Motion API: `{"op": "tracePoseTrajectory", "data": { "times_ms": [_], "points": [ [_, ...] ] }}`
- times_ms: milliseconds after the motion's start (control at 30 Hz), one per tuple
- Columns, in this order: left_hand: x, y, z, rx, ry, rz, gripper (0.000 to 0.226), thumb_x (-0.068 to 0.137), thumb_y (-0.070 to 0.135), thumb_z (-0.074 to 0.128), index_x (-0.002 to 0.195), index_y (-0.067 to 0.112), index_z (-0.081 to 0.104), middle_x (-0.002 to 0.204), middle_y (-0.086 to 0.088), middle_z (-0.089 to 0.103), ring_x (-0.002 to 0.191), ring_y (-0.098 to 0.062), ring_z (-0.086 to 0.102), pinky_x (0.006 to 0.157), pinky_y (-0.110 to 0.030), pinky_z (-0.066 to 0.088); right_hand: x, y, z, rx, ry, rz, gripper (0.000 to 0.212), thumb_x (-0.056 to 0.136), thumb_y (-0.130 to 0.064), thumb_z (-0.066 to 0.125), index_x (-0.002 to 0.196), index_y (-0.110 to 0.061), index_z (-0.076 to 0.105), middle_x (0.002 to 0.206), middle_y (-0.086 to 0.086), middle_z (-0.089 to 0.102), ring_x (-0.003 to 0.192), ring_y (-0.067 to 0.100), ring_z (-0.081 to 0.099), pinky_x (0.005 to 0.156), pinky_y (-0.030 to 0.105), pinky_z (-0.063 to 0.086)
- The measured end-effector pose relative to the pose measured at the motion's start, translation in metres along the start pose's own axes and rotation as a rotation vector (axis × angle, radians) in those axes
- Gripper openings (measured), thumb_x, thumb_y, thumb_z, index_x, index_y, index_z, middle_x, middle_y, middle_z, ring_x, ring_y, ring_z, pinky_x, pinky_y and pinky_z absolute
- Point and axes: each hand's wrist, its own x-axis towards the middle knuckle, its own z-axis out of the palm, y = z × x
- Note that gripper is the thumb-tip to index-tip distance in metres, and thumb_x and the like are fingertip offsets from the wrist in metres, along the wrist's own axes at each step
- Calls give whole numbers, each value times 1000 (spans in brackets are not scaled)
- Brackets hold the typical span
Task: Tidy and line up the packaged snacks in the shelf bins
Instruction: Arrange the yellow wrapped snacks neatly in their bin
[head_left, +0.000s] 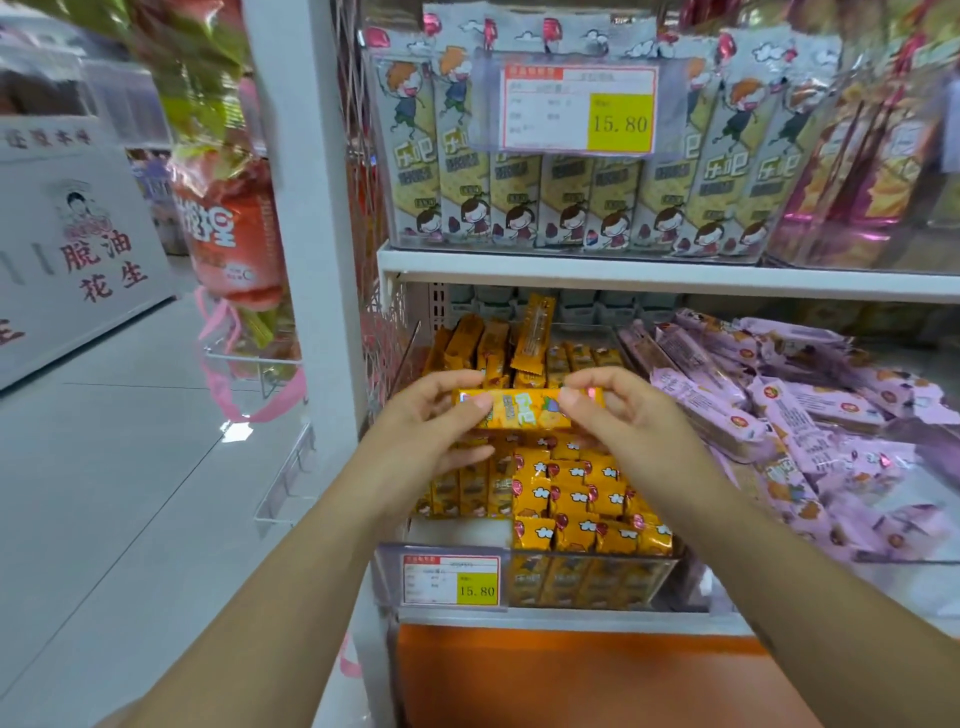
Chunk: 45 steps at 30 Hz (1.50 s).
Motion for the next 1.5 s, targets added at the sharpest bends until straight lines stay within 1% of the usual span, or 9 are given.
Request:
{"op": "tracePoseTrajectory", "data": {
  "times_ms": [200,300,367,433,667,967,1133,1267,1500],
  "points": [
    [1,-4,0,-82,146,-1,7,89,11,60,95,16,60,116,-17,58,100,-25,64,71,-29,57,45,2,13,-186,82,-51,34,100,-28,41,132,-22,51,127,-1,57,115,13,52,97,27,40],
    [2,-7,1,-98,194,-23,8,90,8,58,95,15,58,115,-14,54,94,-18,62,75,-33,57,66,3,17,-257,46,-83,36,101,-20,37,134,-23,51,96,-3,62,76,1,53,64,5,38],
    [3,-9,1,-138,235,-42,11,91,6,56,96,16,58,119,-12,52,96,-18,60,75,-34,57,75,4,17,-392,-28,-104,41,99,-14,37,135,-28,49,70,-8,53,50,0,41,41,9,30],
    [4,-11,1,-163,264,-63,15,92,6,54,96,20,57,125,-11,52,106,-24,59,70,-32,56,80,4,16,-531,-91,-128,42,98,-13,37,134,-30,50,68,-8,51,48,7,42,36,12,29],
    [4,-9,3,-278,280,-117,14,94,9,54,100,21,58,122,-14,57,109,-28,60,73,-31,54,72,10,9,-598,149,-203,22,80,-19,71,101,-19,67,93,-3,60,79,11,53,58,18,36],
    [-2,-4,5,-500,137,-183,37,87,-6,48,121,8,53,108,-11,61,92,-20,60,73,-31,57,16,-3,-15,-236,421,-259,25,90,-26,60,113,-29,52,90,-14,58,77,2,56,67,12,46],
    [-6,-4,6,-370,17,-209,29,86,-6,44,105,4,64,101,-10,65,89,-17,60,81,-30,53,-2,-4,-15,37,217,-91,11,89,-31,59,97,-25,63,83,-2,70,72,6,66,59,13,50],
    [-4,-8,2,-246,-50,-206,41,84,-1,50,124,0,56,121,-20,62,101,-25,58,85,-33,51,-3,0,-8,67,92,-56,11,88,-28,61,97,-23,63,81,-2,72,70,7,67,63,17,53],
    [-6,-12,-9,170,-78,-159,32,86,-3,60,116,8,54,103,-10,65,95,-23,63,90,-42,48,-5,7,14,-12,-48,-94,22,77,-22,75,91,-22,57,89,-4,71,66,9,65,62,25,55]
  ]
}}
